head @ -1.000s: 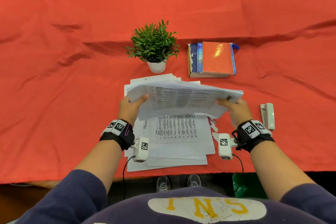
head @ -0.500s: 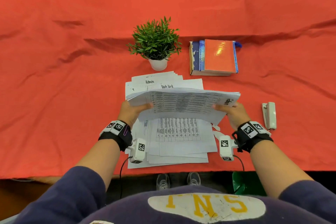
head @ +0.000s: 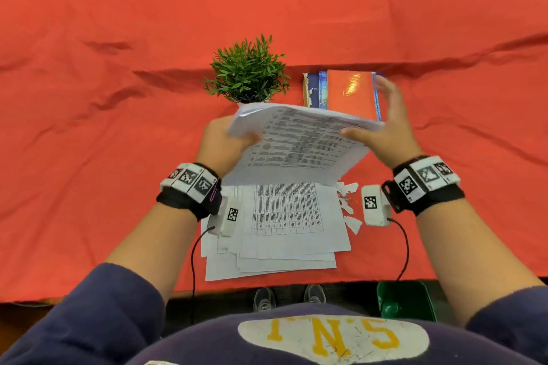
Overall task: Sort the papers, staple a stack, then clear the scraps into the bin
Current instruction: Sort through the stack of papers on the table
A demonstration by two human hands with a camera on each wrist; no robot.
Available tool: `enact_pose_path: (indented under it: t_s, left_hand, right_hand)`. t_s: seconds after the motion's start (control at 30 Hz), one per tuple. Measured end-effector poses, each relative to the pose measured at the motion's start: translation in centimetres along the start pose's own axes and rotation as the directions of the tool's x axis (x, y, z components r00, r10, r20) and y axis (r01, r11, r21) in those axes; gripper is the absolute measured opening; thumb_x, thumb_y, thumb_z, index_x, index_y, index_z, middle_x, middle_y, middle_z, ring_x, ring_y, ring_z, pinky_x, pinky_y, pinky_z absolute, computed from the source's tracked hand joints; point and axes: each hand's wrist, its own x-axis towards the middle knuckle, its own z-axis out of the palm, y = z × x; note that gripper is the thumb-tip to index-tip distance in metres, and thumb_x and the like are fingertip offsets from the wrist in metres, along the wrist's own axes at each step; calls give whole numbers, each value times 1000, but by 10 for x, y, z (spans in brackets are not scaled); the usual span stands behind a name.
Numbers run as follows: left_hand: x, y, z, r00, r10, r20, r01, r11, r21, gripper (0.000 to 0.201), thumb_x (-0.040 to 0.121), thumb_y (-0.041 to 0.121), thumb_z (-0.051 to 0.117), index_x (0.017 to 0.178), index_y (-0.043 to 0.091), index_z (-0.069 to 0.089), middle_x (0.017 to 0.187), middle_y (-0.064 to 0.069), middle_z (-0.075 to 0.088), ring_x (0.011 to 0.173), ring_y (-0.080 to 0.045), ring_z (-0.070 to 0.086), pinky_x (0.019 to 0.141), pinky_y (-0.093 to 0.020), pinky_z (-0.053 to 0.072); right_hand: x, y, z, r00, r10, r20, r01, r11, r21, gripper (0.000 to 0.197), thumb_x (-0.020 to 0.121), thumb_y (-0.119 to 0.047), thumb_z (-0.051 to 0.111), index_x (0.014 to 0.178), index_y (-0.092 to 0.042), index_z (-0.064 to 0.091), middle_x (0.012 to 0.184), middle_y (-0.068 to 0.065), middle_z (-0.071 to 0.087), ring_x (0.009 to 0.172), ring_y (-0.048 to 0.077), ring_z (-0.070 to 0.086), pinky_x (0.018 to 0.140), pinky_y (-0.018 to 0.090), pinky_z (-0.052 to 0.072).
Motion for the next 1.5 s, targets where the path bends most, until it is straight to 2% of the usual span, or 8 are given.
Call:
enact_pose_path:
  t_s: [0.13, 0.23, 0.3, 0.53, 1.0, 1.13, 1.33, 1.5]
  left_hand:
    - [7, 49, 15, 958, 252, 134, -283, 900, 333, 36, 78, 17, 65, 50, 20, 43, 54, 2, 44, 53, -16, 38, 55, -33, 31]
    - [8, 61, 13, 945, 300, 132, -327, 889, 319, 31, 76, 21, 68, 53, 23, 47, 53, 7, 47, 52, -9, 41, 52, -26, 31]
    - [10, 57, 0, 962, 267, 64, -275, 931, 238, 17, 73, 18, 72, 63, 23, 60, 62, 8, 59, 57, -6, 50, 54, -24, 39]
    - [6, 21, 13, 999, 25, -21, -32, 900, -435, 22, 87, 5, 65, 108, 12, 65, 100, -1, 73, 91, -13, 68, 82, -30, 55]
    - [-32, -8, 63, 979, -41, -200, -46, 910, -412, 20, 95, 12, 54, 106, 26, 44, 102, 10, 60, 89, 5, 62, 84, -28, 51]
    - [-31, -4, 66, 972, -24, -234, -79, 905, -418, 20, 96, 21, 48, 107, 38, 48, 113, 5, 62, 109, -14, 62, 97, -40, 49]
    - [-33, -14, 63, 969, -25, -244, -91, 887, -452, 18, 93, 19, 50, 102, 34, 45, 102, 10, 61, 89, 3, 63, 81, -22, 51]
    - [-34, -13, 62, 970, -23, -241, -84, 901, -425, 21, 92, 22, 45, 103, 39, 51, 105, 10, 65, 101, -12, 63, 91, -37, 52]
  right_hand:
    - [17, -38, 22, 960, -126, 251, 193, 946, -260, 66, 67, -37, 82, 127, -38, 54, 122, -13, 62, 119, 12, 54, 108, 41, 33]
    - [20, -39, 24, 959, -58, 276, 94, 989, -117, 6, 77, -20, 76, 78, -18, 70, 69, -12, 66, 65, 4, 57, 70, 27, 46]
    - [17, -29, 14, 976, 25, 217, -15, 999, -48, 21, 79, -14, 75, 63, -14, 62, 58, -8, 55, 52, 6, 44, 56, 24, 37]
    - [-6, -5, 6, 984, 158, 83, -177, 920, 349, 35, 79, -23, 77, 110, -10, 70, 101, -9, 74, 100, 10, 69, 92, 34, 54]
    - [-48, 19, 47, 931, 340, 130, -361, 810, 462, 30, 74, -16, 79, 101, -25, 69, 102, -9, 74, 101, 10, 68, 95, 45, 51]
    - [-47, 14, 51, 927, 358, 113, -365, 791, 490, 25, 77, -16, 78, 98, -27, 69, 99, -10, 75, 101, 11, 68, 95, 45, 51]
    - [-51, 14, 51, 936, 326, 134, -346, 777, 526, 30, 75, -10, 78, 101, -20, 68, 104, -2, 74, 98, 11, 70, 87, 35, 53]
    - [-49, 13, 54, 942, 292, 167, -335, 776, 535, 31, 76, -8, 77, 102, -23, 68, 105, -2, 74, 99, 12, 69, 80, 30, 54]
